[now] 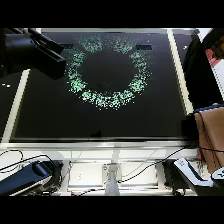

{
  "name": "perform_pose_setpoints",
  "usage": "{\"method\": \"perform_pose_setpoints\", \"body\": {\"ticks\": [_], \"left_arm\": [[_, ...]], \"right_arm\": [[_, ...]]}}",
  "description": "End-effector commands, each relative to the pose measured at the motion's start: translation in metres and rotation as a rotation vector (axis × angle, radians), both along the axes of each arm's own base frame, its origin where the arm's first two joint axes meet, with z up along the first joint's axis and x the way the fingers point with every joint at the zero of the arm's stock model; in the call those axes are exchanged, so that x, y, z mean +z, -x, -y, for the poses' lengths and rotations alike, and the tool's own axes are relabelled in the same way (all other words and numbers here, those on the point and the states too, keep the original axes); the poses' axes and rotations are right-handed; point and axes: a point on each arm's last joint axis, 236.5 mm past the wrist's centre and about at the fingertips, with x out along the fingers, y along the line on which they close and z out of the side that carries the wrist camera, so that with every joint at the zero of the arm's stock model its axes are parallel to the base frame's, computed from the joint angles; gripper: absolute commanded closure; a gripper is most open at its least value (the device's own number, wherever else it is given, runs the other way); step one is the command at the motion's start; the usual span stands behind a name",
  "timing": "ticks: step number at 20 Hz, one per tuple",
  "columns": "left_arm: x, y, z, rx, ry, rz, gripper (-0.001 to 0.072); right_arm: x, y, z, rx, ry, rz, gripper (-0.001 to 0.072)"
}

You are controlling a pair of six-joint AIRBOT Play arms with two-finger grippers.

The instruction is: Fold the clothes and pants, and hang the long-sleeved shirts on hangers.

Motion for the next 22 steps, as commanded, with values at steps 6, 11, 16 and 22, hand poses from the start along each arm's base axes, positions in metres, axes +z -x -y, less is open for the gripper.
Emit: {"method": "perform_pose_setpoints", "body": {"ticks": [6, 11, 16, 22], "left_arm": [[0.000, 0.000, 0.000, 0.000, -0.001, 0.000, 0.0693], [0.000, 0.000, 0.000, 0.001, -0.001, 0.000, 0.0693], [0.000, 0.000, 0.000, 0.000, -0.001, 0.000, 0.0693], [0.000, 0.000, 0.000, 0.001, -0.001, 0.000, 0.0693]], "right_arm": [[0.184, -0.072, 0.050, 0.083, 0.485, 0.435, 0.0548], [0.253, -0.179, 0.014, 0.366, 0.535, 0.818, 0.0669], [0.252, -0.271, -0.067, 0.766, 0.486, 0.752, 0.0669], [0.253, -0.325, -0.144, 0.975, 0.407, 0.827, 0.0667]]}}
